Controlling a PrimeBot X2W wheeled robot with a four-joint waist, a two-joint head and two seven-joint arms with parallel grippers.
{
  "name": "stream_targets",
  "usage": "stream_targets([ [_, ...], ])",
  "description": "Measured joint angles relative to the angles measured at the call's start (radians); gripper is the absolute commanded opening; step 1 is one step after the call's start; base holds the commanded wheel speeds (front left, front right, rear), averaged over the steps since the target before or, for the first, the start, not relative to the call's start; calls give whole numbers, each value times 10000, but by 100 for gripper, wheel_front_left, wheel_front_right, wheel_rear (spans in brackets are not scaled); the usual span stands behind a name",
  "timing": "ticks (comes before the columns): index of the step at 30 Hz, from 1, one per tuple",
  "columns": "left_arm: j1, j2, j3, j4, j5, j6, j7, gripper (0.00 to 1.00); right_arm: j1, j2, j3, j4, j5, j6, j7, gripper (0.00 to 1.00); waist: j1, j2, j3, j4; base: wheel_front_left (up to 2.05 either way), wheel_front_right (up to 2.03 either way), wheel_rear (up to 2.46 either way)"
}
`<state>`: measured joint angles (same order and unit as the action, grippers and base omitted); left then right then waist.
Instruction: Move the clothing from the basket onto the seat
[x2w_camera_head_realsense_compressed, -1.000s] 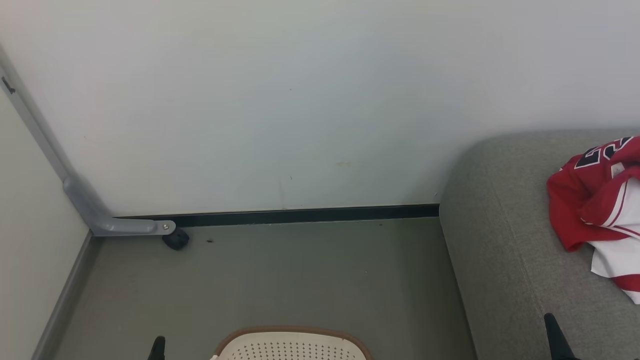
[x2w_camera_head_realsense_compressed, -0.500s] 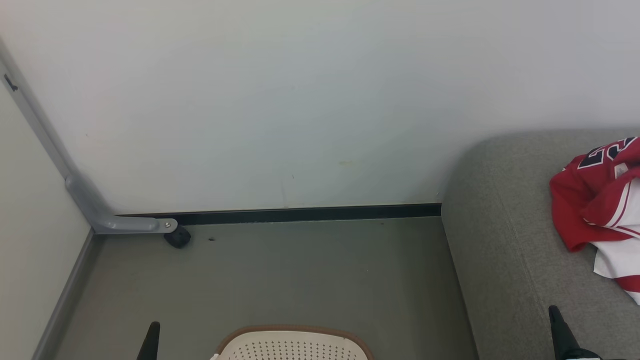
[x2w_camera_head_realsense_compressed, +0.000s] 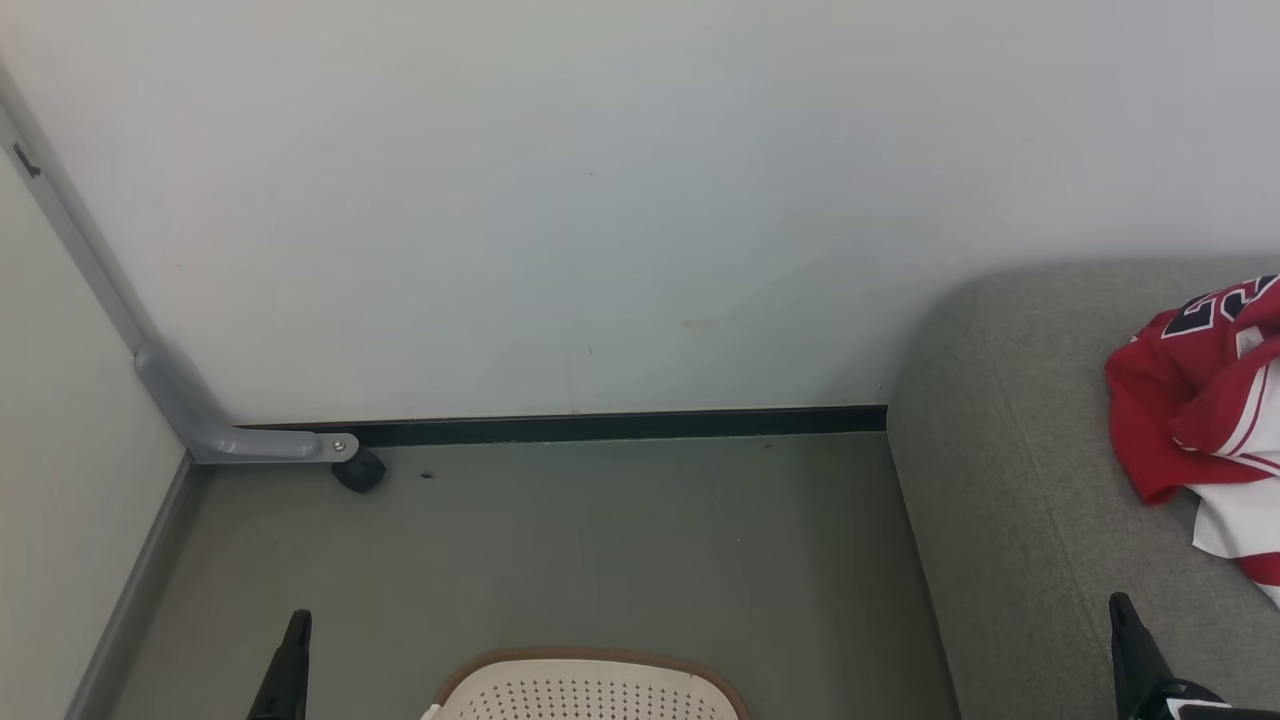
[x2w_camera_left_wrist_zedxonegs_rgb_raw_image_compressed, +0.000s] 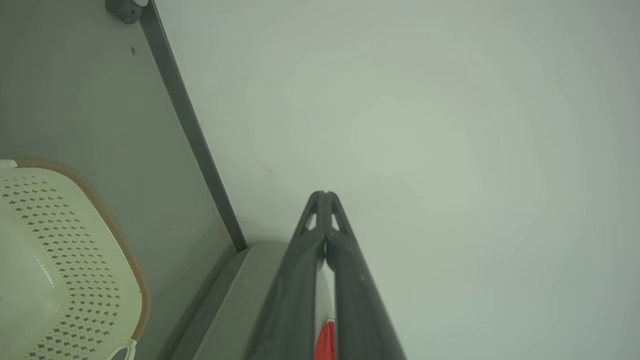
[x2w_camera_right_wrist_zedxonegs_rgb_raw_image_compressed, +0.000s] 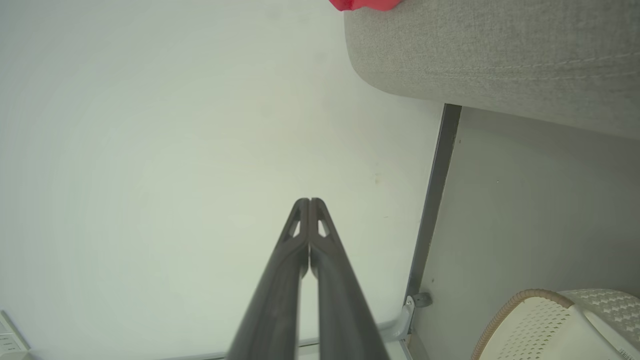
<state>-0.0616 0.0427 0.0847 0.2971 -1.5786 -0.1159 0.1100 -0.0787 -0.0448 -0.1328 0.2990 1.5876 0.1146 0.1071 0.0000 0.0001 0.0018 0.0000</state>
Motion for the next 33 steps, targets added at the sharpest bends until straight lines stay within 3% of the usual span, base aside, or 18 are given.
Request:
stream_targets([
  [33, -145, -36, 15, 21, -205, -75, 29, 0, -39, 12, -33, 13, 65, 2, 61, 0, 0, 0, 0, 0, 0, 0, 0],
])
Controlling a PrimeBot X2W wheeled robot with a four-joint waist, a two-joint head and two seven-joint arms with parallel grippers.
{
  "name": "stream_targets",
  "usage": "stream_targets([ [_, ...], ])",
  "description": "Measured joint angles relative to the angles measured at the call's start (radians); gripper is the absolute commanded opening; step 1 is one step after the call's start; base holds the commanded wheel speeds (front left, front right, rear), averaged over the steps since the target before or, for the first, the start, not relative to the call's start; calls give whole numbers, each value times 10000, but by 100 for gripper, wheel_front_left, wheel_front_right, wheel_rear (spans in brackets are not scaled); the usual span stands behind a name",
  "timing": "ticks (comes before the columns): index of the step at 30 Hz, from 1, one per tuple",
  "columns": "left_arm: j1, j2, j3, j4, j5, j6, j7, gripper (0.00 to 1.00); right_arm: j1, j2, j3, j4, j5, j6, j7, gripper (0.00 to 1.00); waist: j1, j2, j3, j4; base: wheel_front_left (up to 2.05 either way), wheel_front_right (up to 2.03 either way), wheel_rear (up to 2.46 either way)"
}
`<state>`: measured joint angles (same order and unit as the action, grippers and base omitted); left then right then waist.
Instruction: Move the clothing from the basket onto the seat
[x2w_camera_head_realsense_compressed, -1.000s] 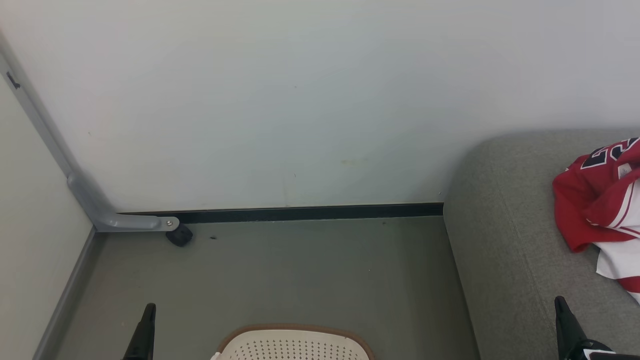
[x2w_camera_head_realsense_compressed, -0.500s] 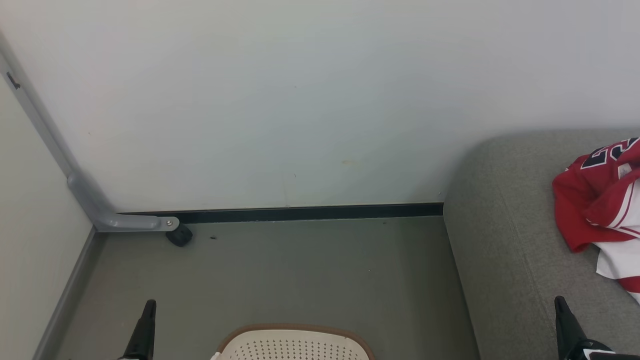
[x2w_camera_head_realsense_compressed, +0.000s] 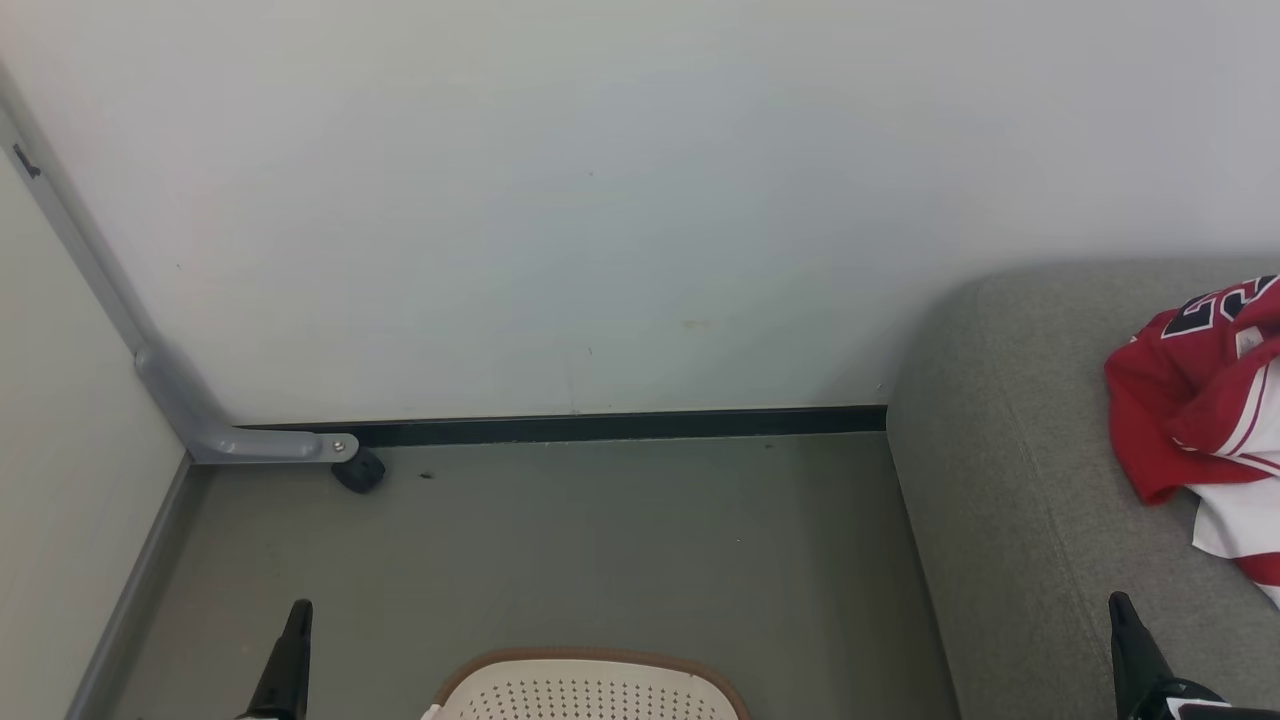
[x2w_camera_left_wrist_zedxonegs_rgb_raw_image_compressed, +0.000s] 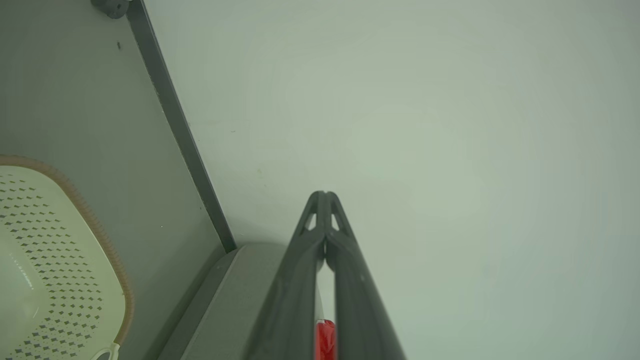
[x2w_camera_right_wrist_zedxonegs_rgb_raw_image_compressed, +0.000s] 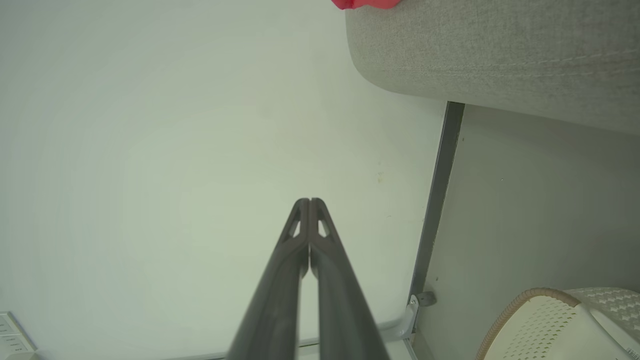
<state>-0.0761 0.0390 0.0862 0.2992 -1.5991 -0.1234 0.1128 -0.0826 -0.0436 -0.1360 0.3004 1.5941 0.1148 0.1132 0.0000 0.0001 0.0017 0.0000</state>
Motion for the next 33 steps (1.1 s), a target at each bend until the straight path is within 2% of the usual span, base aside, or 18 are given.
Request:
stream_targets([
  [33, 0, 0, 0, 6, -2, 0, 0, 0, -2, 0, 0, 2, 0, 0, 0, 0, 0, 0, 0, 0, 0, 0, 0],
])
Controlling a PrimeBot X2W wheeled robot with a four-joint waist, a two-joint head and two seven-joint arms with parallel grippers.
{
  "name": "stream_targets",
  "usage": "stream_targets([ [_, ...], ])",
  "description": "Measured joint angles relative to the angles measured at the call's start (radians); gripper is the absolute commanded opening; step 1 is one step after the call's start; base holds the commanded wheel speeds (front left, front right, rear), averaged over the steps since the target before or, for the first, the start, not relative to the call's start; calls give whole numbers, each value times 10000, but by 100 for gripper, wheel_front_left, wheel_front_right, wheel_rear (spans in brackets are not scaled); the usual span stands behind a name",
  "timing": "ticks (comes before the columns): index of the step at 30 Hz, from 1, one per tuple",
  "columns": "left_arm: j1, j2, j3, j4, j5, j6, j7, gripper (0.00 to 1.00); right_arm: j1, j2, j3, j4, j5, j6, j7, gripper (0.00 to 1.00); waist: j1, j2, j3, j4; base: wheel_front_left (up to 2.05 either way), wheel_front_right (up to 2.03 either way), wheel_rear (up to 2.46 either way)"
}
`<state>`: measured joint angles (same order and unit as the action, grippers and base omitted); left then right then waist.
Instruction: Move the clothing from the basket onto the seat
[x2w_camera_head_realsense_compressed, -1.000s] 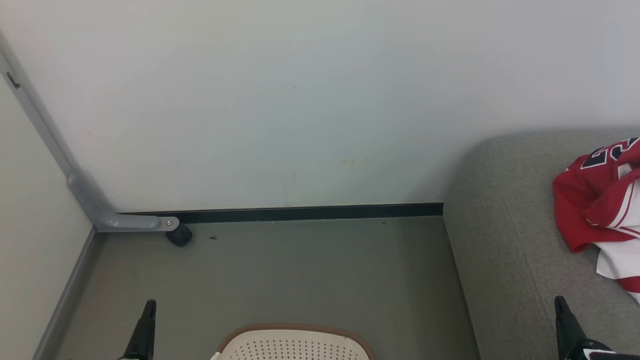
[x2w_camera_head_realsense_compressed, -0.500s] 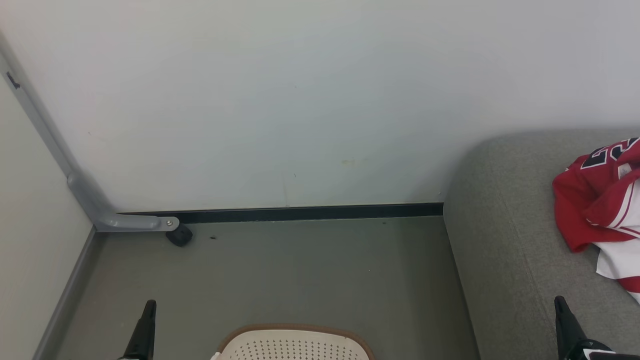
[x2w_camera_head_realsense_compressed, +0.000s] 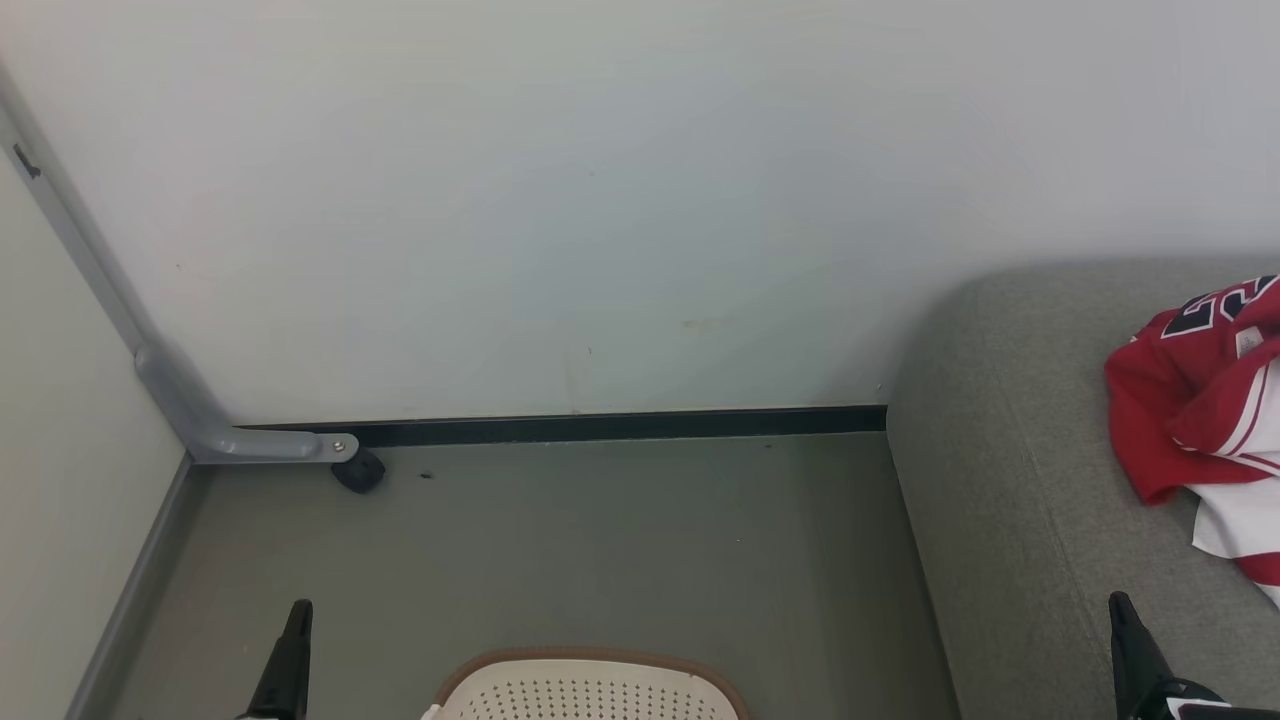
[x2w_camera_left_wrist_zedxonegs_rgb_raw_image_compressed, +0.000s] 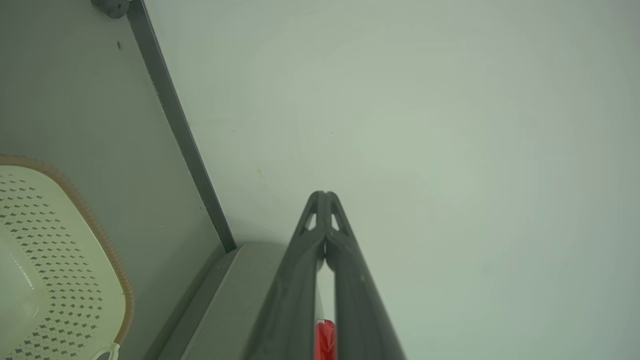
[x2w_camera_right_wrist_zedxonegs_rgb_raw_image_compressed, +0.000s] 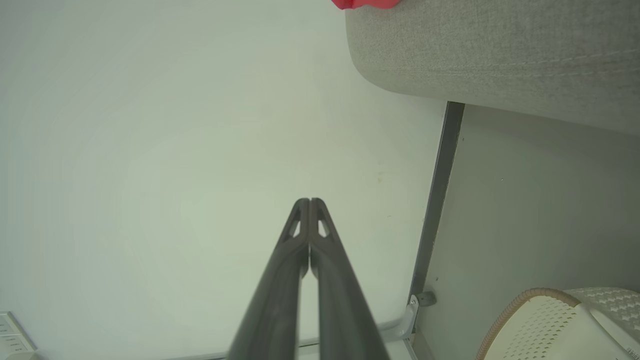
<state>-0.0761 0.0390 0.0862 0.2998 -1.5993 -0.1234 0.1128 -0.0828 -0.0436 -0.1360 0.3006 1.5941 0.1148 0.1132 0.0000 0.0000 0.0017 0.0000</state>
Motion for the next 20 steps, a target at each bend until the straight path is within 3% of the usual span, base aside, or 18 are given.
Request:
stream_targets([
  [20, 0, 0, 0, 2, 0, 0, 0, 0, 0, 0, 0, 2, 0, 0, 0, 0, 0, 0, 0, 0, 0, 0, 0],
])
